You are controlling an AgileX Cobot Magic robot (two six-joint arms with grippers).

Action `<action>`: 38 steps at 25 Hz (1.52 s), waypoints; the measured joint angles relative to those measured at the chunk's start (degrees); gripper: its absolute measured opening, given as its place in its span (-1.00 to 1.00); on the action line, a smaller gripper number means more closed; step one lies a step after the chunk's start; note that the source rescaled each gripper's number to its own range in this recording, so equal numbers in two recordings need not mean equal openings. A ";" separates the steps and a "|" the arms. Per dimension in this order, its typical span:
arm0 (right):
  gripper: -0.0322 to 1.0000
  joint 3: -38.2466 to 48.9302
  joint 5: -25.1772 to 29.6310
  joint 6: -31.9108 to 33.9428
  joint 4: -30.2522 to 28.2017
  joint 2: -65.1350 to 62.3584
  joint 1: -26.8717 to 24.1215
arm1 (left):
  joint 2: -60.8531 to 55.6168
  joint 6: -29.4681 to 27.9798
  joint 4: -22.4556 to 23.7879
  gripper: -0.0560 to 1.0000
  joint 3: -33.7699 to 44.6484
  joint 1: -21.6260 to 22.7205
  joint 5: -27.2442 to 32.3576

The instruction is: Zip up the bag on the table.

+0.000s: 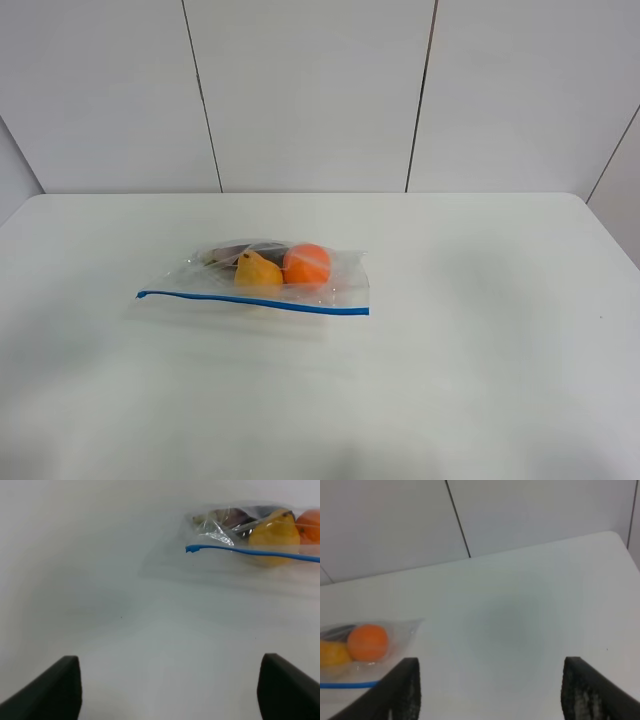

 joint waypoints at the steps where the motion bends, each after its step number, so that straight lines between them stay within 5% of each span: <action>1: 1.00 1.22 -0.48 0.00 -0.36 -1.29 0.00 | 0.00 0.00 0.00 0.77 0.00 0.00 0.00; 13: 1.00 15.73 -5.32 0.00 -0.87 -16.79 0.00 | 0.00 0.00 0.00 0.77 0.00 0.00 0.00; 24: 1.00 24.57 -4.75 -3.02 -2.31 -17.77 0.00 | 0.00 0.00 0.00 0.77 0.00 0.00 0.00; 38: 1.00 25.46 -5.27 -3.42 -1.66 -17.77 0.00 | 0.00 0.00 0.00 0.77 0.00 0.00 0.00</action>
